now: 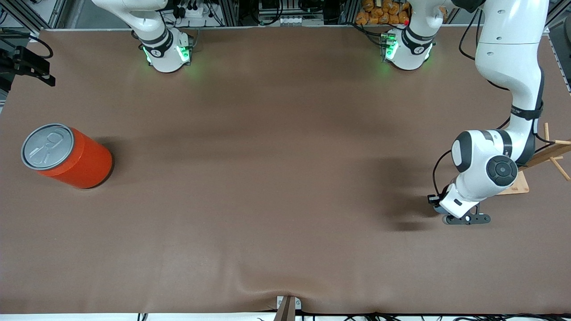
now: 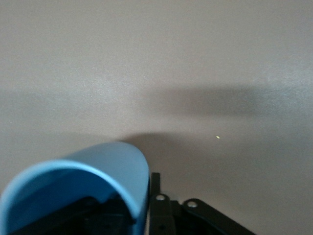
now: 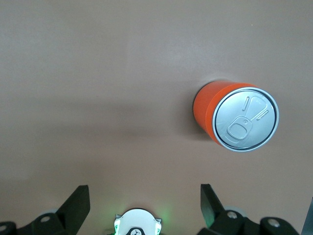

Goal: Flip cup
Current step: 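Set the cup upright on the table and open the left gripper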

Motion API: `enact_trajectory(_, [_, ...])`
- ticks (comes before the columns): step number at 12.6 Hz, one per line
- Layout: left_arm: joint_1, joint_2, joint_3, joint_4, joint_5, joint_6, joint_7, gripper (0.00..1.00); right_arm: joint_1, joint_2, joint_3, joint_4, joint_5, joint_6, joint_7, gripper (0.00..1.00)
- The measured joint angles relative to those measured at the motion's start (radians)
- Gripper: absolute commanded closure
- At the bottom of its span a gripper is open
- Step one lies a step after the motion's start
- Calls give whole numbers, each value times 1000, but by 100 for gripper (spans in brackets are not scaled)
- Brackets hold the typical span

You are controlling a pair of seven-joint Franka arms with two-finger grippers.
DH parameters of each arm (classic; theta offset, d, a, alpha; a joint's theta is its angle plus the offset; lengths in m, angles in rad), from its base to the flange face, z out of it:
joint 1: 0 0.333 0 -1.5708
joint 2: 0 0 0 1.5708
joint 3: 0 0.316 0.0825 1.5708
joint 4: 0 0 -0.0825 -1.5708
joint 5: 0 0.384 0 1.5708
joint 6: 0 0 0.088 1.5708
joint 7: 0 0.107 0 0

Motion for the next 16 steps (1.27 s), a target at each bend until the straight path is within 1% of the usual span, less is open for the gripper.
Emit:
enact_trajectory(5, [1,-20,1,9,7,-1,0,0,-1,0,-4,0,1,-6,0,0])
enact_trajectory(7, [1,-66,2,20,7,-39,0,0,-2,1,-5,0,2,-6,0,0])
enact_trajectory(9, [6,-139,4,29,7,-94,0,0,-5,1,-6,0,2,-7,0,0])
enact_trajectory(10, [13,-182,4,30,8,-142,0,0,-6,1,-6,0,2,-7,0,0])
enact_trajectory(13, [26,-324,4,31,8,-347,5,0,-6,1,-6,0,3,-7,0,0])
enact_trajectory(16, [24,-443,-32,32,8,-510,1,0,-6,1,-6,0,3,-7,0,0])
